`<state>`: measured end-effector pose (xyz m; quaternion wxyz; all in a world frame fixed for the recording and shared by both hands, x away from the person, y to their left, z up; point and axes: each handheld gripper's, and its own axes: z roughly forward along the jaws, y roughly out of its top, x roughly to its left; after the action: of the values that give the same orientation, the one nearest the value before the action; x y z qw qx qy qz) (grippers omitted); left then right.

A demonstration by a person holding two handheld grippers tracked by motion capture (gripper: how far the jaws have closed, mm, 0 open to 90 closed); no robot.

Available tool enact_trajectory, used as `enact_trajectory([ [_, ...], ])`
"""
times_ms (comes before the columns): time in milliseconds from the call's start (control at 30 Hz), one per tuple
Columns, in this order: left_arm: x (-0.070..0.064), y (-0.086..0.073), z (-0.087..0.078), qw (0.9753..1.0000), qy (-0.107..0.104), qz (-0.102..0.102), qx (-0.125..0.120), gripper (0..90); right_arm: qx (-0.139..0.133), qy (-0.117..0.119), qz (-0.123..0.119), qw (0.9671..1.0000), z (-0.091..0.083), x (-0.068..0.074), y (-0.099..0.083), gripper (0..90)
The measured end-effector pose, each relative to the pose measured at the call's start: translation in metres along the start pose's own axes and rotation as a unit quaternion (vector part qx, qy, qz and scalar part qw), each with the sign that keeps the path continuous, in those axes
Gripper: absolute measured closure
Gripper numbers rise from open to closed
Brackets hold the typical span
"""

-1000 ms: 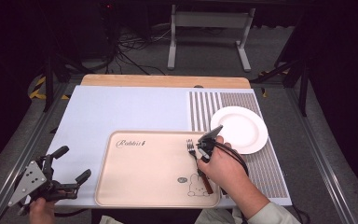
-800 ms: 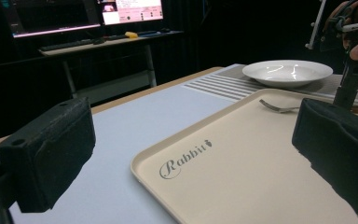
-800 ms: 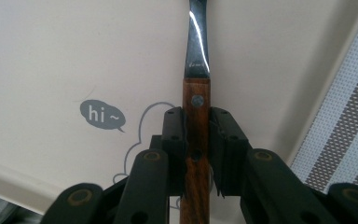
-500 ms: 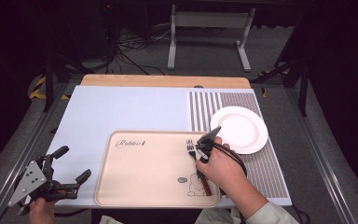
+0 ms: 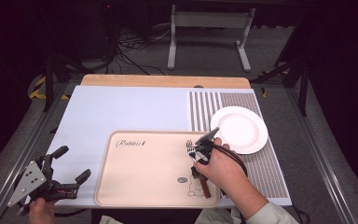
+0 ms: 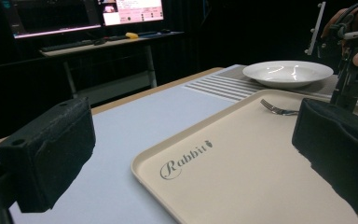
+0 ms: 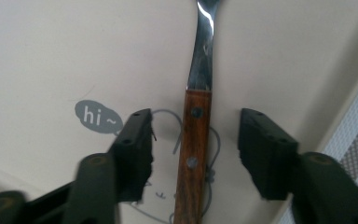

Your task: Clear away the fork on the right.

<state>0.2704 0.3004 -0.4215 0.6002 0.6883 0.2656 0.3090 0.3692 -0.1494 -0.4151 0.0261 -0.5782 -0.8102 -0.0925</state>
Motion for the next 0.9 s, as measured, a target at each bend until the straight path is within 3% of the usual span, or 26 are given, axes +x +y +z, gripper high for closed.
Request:
enact_trajectory([
  [67,0.000,0.000,0.000,1.0000,0.000,0.001,0.000,0.2,-0.035,-0.003,-0.027,0.9990,0.001,0.000,-0.001,25.8],
  [100,0.000,0.000,0.000,1.0000,0.000,0.001,0.001,0.2,-0.035,-0.003,-0.027,0.9990,0.001,0.000,-0.001,25.8],
  [200,0.000,0.000,0.000,1.0000,0.001,0.000,0.001,0.2,-0.061,-0.008,-0.058,0.9964,0.001,0.002,-0.001,18.9],
  [233,0.000,0.000,0.000,1.0000,0.000,0.000,0.001,0.2,-0.061,-0.008,-0.058,0.9964,0.001,0.002,-0.001,18.9],
  [367,0.000,0.000,0.000,1.0000,0.000,0.000,0.001,0.2,-0.103,-0.004,-0.088,0.9907,-0.006,0.003,0.001,16.1],
  [467,0.000,0.000,0.000,1.0000,0.000,-0.002,0.000,0.2,-0.140,0.004,-0.107,0.9844,-0.014,0.004,0.004,16.0],
  [500,0.000,0.000,0.000,1.0000,0.000,-0.002,0.000,0.2,-0.140,0.004,-0.107,0.9844,-0.014,0.004,0.004,16.0],
  [567,0.000,0.000,0.000,1.0000,0.000,-0.001,0.001,0.2,-0.159,0.024,-0.117,0.9800,-0.018,0.005,0.006,18.4],
  [633,0.000,0.000,0.000,1.0000,0.000,-0.001,0.001,0.2,-0.187,0.045,-0.128,0.9730,-0.023,0.005,0.009,24.6],
  [733,0.000,0.000,0.001,1.0000,0.000,-0.002,0.000,0.2,-0.207,0.068,-0.172,0.9607,-0.028,0.004,0.012,40.8],
  [800,0.000,0.000,0.001,1.0000,0.000,-0.002,0.000,0.2,-0.208,0.087,-0.213,0.9506,-0.029,0.002,0.014,54.2],
  [833,0.000,0.000,0.000,1.0000,0.000,-0.001,0.000,0.2,-0.213,0.084,-0.251,0.9406,-0.029,0.004,0.015,62.0],
  [867,0.000,0.000,0.000,1.0000,0.000,-0.002,0.000,0.2,-0.220,0.070,-0.277,0.9326,-0.029,0.004,0.016,67.4],
  [900,0.000,0.000,0.000,1.0000,0.000,0.000,0.001,0.2,-0.220,0.061,-0.288,0.9299,-0.029,0.004,0.016,74.3],
])
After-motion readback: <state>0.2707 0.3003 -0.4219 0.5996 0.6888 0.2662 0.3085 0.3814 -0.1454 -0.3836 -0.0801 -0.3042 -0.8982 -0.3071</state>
